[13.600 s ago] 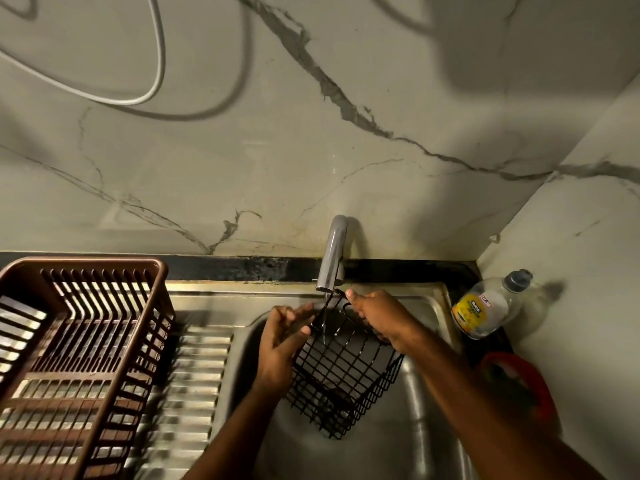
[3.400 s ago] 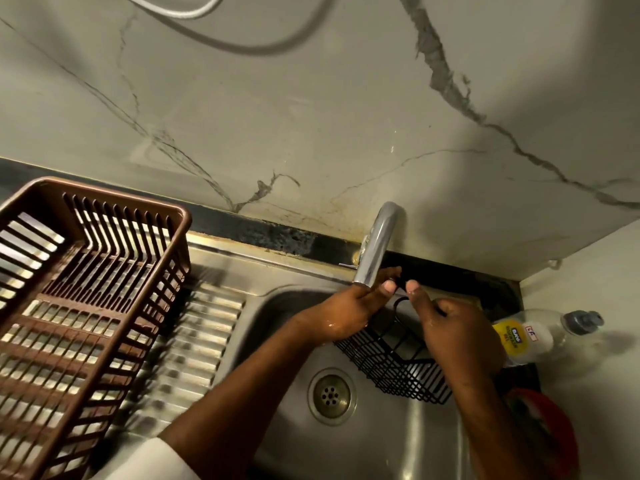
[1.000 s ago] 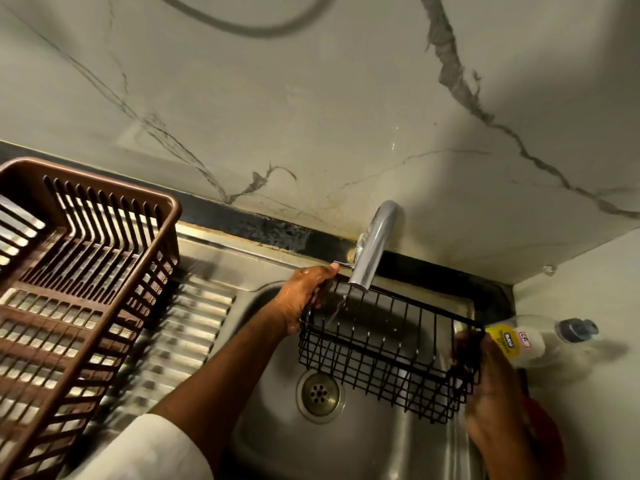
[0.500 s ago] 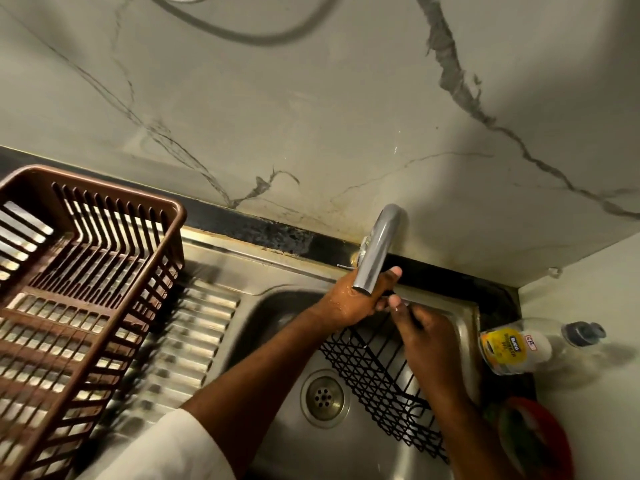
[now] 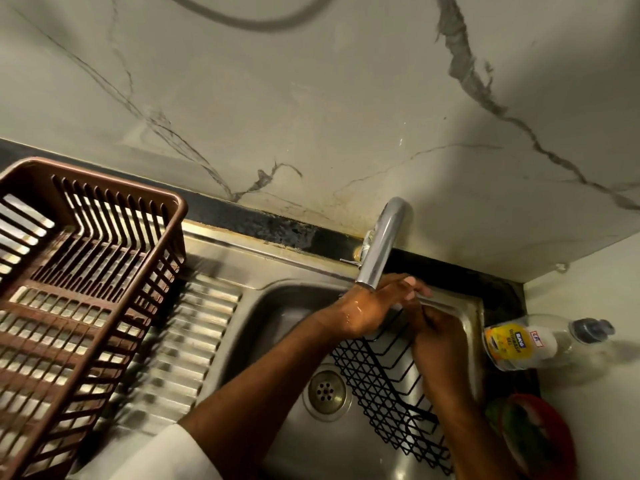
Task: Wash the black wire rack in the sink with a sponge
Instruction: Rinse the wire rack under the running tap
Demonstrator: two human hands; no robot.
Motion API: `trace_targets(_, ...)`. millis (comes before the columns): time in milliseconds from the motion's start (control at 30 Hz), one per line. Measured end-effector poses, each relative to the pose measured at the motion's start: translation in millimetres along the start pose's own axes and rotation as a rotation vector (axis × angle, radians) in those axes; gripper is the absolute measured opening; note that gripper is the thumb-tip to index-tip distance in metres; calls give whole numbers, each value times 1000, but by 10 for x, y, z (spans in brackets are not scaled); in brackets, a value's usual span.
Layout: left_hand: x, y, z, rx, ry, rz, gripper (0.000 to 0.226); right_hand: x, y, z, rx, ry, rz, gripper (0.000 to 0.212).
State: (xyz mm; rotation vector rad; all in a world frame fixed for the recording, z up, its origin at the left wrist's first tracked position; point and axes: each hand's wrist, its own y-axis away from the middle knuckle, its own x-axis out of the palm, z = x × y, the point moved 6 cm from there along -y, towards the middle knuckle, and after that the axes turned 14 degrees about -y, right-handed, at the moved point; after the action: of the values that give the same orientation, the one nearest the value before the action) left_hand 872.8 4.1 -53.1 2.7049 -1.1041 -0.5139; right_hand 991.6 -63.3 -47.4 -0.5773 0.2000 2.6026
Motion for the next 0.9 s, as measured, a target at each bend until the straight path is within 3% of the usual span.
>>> trace_targets(133,-128,-8,244,-56,-60,-32,63,-124,49,222,-57,-6,30,79)
trace_targets(233,-320,102,427,-116,-68,-99,60,-278,54,331,-57,-57,9,64)
trace_targets(333,-375,146,478,-131,-239,-140,52,-285,42,362,-82,-38,-10,64)
trace_targets(500,-253,146,209,-43,-143,-142,68,-162,21,308,-35,-33,7,66)
trace_targets(567,-144,142,124,-3,-158,-45,57,-86,25,313,-26,14,58,65)
trace_targets(667,-216,154,182,-48,-103,-43,61,17,-13,297,74,-147,128,51)
trace_targets(733,-365,164,295,-96,-108,-47,50,41,-66,228,154,-219,164,57)
trace_targets(833,-482,261,382,-103,-73,-24,25,82,-150,223,225,-154,206,62)
trace_targets(900,-485,346,451,-127,-22,-78,25,149,-209,246,202,-74,255,62)
